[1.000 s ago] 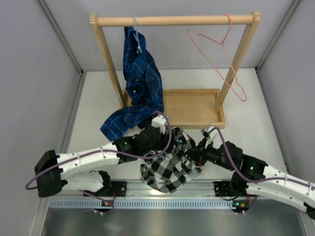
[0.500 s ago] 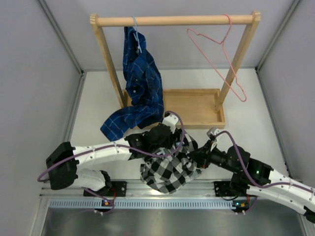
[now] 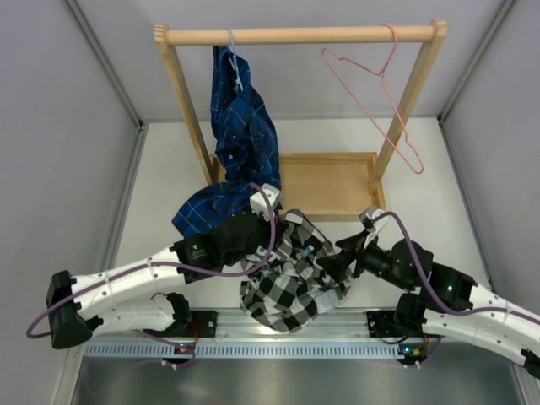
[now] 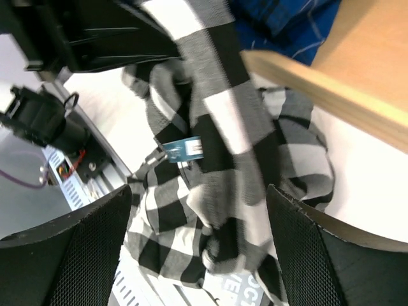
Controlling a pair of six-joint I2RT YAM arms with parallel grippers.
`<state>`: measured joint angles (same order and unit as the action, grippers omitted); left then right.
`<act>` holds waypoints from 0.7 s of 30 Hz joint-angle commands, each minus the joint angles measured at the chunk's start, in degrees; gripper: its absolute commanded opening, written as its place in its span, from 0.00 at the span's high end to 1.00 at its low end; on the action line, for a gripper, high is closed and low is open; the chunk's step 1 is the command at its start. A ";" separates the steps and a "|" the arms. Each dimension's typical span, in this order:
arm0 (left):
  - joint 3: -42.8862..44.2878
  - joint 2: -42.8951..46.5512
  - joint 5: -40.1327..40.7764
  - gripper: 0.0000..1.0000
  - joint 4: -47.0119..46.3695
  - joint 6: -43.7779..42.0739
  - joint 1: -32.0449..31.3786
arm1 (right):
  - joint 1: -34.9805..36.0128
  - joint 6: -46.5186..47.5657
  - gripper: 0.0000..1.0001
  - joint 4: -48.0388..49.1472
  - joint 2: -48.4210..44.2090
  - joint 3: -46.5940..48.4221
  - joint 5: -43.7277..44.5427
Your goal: Place the shirt on the hanger
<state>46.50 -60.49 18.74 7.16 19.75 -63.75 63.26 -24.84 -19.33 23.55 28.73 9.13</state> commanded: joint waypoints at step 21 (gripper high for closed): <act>7.55 4.33 1.56 1.00 10.77 7.32 0.03 | 1.07 2.78 0.58 3.59 4.13 -2.89 6.78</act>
<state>51.88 -57.14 20.62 18.55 26.26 -63.75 63.35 -24.36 -20.49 28.12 26.52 11.73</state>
